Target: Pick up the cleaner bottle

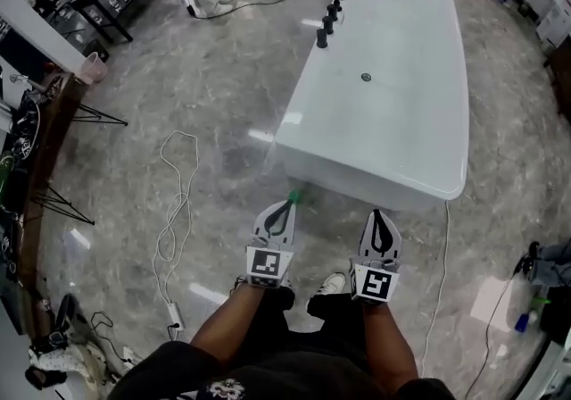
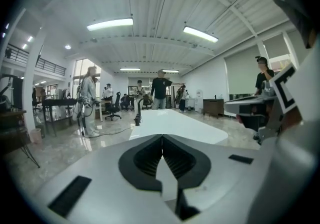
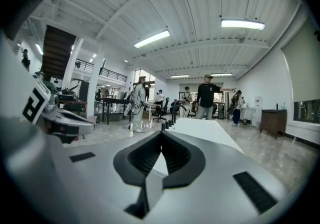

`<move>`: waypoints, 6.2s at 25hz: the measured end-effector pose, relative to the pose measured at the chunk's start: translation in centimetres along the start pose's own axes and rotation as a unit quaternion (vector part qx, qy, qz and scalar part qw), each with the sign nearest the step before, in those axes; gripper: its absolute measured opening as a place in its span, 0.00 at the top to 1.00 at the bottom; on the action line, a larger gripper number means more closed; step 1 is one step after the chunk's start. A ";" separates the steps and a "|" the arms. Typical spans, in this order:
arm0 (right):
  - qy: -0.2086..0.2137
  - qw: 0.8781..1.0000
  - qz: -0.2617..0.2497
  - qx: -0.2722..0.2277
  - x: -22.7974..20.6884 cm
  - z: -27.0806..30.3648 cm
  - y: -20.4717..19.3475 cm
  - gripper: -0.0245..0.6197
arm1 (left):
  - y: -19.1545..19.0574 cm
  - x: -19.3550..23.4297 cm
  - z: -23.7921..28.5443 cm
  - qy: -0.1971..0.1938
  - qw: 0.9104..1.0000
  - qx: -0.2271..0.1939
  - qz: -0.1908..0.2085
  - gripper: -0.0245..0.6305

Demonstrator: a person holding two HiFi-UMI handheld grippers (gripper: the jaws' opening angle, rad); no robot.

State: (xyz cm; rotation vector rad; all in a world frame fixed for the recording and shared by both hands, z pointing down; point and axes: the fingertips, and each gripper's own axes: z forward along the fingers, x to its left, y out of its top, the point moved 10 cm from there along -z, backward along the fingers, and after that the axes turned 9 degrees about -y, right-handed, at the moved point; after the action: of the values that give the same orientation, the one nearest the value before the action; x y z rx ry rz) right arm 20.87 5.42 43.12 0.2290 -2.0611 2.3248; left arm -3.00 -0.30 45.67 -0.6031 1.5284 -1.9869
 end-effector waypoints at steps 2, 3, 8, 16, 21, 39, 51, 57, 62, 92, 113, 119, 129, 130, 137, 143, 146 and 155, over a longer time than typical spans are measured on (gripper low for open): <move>0.000 1.000 0.002 0.007 1.3 1.2 -4.2 0.94 | -4.7 1.0 1.3 0.009 1.000 0.008 -0.006 0.95; 0.001 1.000 0.001 0.012 1.9 1.7 -6.5 0.94 | -7.0 1.4 1.8 0.013 1.000 0.011 -0.010 0.95; 0.014 0.999 -0.005 0.029 4.7 4.6 -17.4 0.94 | -18.9 3.4 5.2 0.032 0.999 0.012 -0.008 0.95; 0.027 0.999 -0.009 0.029 8.2 8.9 -31.9 0.94 | -33.7 7.2 10.0 0.042 0.999 0.009 -0.006 0.95; 0.036 0.999 -0.010 0.021 9.8 10.7 -38.2 0.94 | -40.4 7.7 11.9 0.056 0.998 0.007 -0.008 0.95; 0.094 0.995 -0.001 0.028 13.8 12.8 -47.8 0.94 | -50.8 7.8 14.5 0.071 0.996 -0.018 -0.041 0.86; 0.124 0.992 0.008 0.020 15.9 12.4 -48.7 0.94 | -59.4 9.0 18.4 0.074 0.994 0.052 -0.055 0.53; 0.131 0.991 -0.002 0.033 17.0 11.7 -49.4 0.94 | -65.0 11.0 21.3 0.077 0.990 0.093 -0.076 0.51; 0.159 0.987 0.007 0.028 17.9 10.6 -50.4 0.94 | -66.9 11.2 23.1 0.063 0.992 0.090 -0.068 0.51; 0.174 0.984 -0.037 0.026 17.6 9.1 -51.0 0.94 | -67.1 12.1 27.3 0.080 0.991 0.083 -0.067 0.68; 0.066 0.992 -0.023 0.105 9.7 7.7 -28.4 0.94 | -33.3 9.8 15.4 0.049 0.996 0.069 -0.036 0.68; 0.057 0.990 -0.034 0.124 8.1 4.6 -14.2 0.94 | -17.4 8.4 9.3 0.029 0.996 0.073 -0.033 0.68; -0.020 0.997 0.009 0.072 7.5 -0.8 5.4 0.94 | 4.0 8.1 -0.8 0.014 0.999 -0.001 -0.049 0.68; -0.028 0.998 0.014 0.058 7.4 -1.2 6.8 0.94 | 5.2 8.1 -1.4 0.011 0.999 -0.004 -0.045 0.68; -0.076 0.997 0.017 -0.008 5.6 -4.0 12.7 0.94 | 10.0 7.2 -3.2 -0.009 1.000 -0.014 -0.018 0.68; -0.079 0.997 0.006 -0.017 4.1 -5.6 13.4 0.94 | 12.7 5.2 -3.8 -0.010 1.000 -0.020 -0.022 0.68; -0.081 0.996 0.017 -0.024 2.6 -5.1 14.2 0.94 | 13.8 4.2 -3.4 -0.013 0.999 -0.016 -0.025 0.68; -0.061 0.998 -0.003 -0.020 -3.8 -1.7 15.3 0.94 | 17.8 0.8 0.8 -0.008 0.999 -0.035 -0.032 0.68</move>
State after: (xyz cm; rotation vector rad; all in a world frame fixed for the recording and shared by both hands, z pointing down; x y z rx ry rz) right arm 22.71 5.50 27.37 0.3838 -2.1534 2.3191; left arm -0.34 -4.95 28.62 -0.7028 1.5934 -1.9777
